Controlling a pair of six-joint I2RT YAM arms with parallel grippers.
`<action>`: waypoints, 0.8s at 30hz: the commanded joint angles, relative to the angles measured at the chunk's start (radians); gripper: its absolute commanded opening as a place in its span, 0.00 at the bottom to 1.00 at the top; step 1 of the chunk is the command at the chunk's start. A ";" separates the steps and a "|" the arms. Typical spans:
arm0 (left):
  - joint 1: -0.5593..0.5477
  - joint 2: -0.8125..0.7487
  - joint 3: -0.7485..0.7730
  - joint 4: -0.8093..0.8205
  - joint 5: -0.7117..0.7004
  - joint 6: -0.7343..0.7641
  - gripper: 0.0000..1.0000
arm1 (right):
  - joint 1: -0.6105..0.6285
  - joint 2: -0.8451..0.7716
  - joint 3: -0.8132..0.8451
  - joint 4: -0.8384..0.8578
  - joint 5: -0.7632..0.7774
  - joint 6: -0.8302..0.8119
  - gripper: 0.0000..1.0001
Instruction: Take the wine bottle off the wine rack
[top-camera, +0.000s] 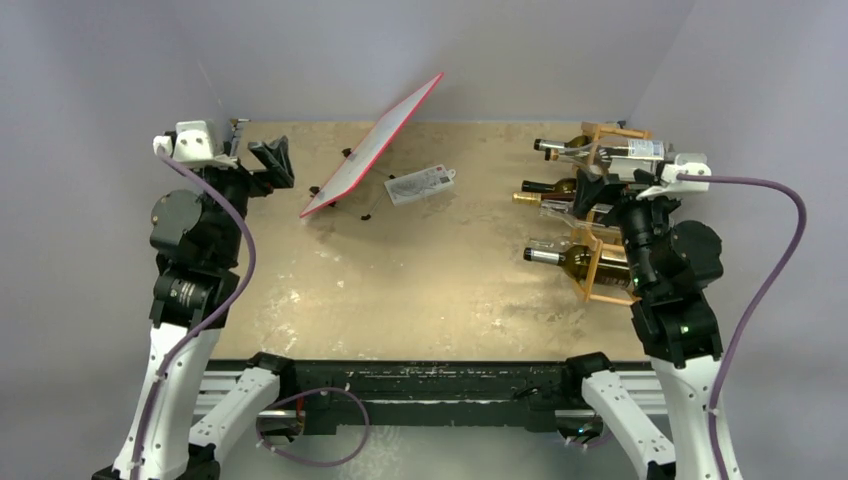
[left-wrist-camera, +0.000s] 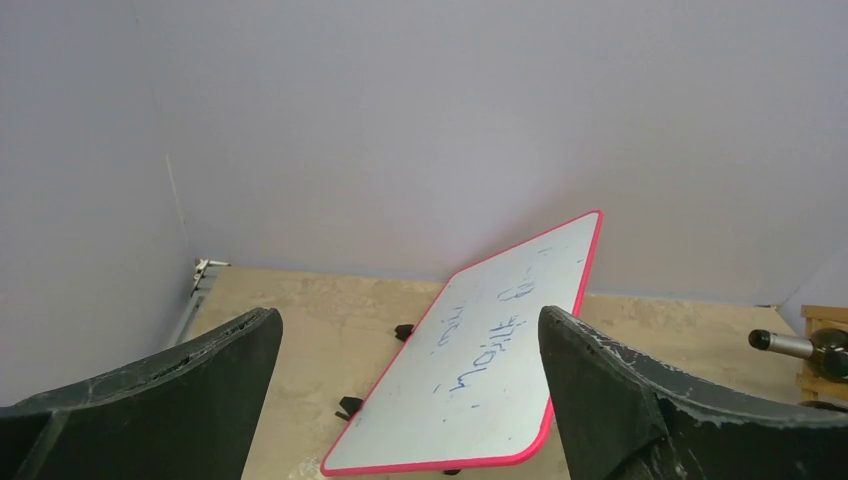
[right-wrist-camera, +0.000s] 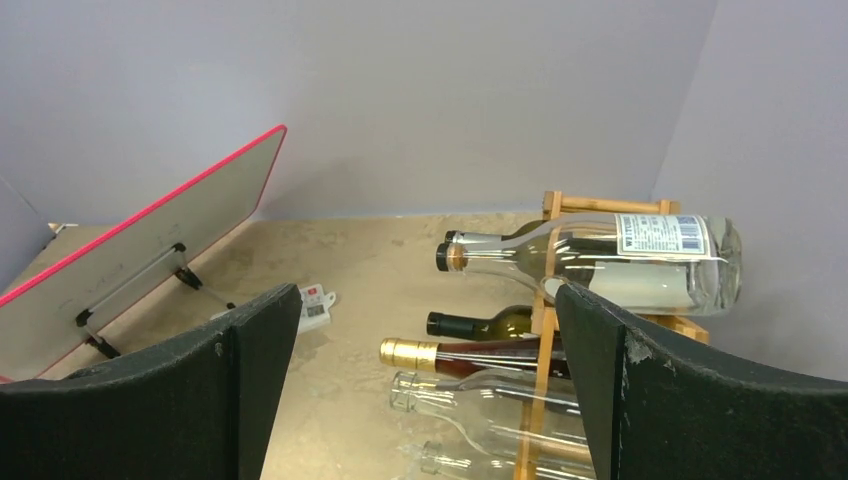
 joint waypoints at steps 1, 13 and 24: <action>0.019 0.043 -0.008 0.077 -0.014 -0.044 1.00 | 0.031 0.029 -0.032 0.145 0.068 -0.022 1.00; -0.023 0.138 -0.065 0.190 -0.055 -0.113 1.00 | 0.107 0.072 -0.065 0.231 0.257 0.010 1.00; -0.144 0.162 -0.134 0.300 -0.086 -0.132 0.98 | 0.135 0.145 0.024 0.018 0.263 0.068 1.00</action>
